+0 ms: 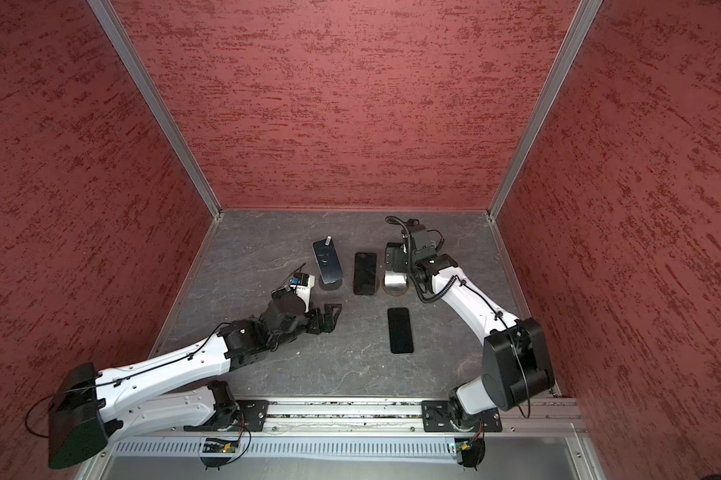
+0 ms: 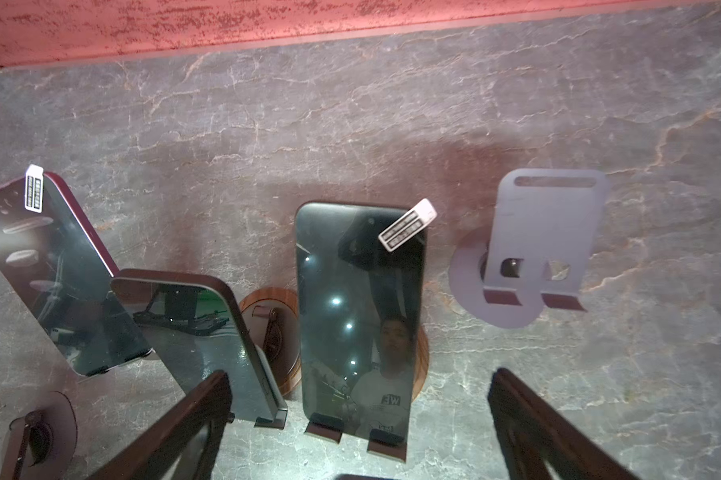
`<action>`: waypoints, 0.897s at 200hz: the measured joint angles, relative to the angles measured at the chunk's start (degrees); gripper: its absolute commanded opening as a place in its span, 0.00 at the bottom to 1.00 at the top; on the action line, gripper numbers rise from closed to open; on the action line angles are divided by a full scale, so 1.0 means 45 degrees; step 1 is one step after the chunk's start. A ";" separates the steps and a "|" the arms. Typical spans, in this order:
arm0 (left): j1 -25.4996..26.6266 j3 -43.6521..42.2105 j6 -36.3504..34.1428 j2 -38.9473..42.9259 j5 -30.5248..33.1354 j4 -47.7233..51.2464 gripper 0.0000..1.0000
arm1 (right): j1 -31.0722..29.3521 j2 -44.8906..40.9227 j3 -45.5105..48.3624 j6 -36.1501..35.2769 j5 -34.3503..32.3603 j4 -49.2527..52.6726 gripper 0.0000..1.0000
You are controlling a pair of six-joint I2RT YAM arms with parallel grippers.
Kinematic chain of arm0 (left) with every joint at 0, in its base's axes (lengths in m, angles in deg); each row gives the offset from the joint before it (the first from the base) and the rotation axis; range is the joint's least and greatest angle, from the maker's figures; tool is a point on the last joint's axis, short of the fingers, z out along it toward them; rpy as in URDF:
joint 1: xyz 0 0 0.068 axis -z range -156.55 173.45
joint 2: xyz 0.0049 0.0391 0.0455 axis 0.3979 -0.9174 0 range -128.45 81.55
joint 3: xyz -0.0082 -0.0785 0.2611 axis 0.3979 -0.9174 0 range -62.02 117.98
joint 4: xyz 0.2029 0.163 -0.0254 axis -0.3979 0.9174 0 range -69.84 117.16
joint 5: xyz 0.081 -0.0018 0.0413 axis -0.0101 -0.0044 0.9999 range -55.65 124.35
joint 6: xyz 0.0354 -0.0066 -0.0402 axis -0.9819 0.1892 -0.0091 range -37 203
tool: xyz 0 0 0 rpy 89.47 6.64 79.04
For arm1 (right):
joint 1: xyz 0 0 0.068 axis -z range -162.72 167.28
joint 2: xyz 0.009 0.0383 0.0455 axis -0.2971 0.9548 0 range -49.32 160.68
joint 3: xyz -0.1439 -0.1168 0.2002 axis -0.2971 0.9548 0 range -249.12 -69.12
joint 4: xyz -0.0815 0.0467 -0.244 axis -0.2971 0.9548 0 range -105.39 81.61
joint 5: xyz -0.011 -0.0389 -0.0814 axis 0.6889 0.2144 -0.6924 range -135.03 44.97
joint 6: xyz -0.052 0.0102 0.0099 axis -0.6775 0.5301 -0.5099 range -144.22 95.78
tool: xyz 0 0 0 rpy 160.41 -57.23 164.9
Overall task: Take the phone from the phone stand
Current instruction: 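Open the right gripper and move it to the phone on the grey stand, then close the right gripper on the phone's top edge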
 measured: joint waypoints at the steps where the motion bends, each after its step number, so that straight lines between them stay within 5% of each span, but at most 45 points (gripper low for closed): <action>1: 0.0000 0.0000 0.0000 0.0000 0.0005 0.0000 1.00 | -0.0005 0.0010 0.0000 0.0000 -0.0010 0.0000 0.99; 179: 0.0000 -0.0034 -0.0078 0.0651 0.0491 0.0058 1.00 | -0.0617 0.2715 0.0039 0.0763 -0.0942 -0.0359 0.91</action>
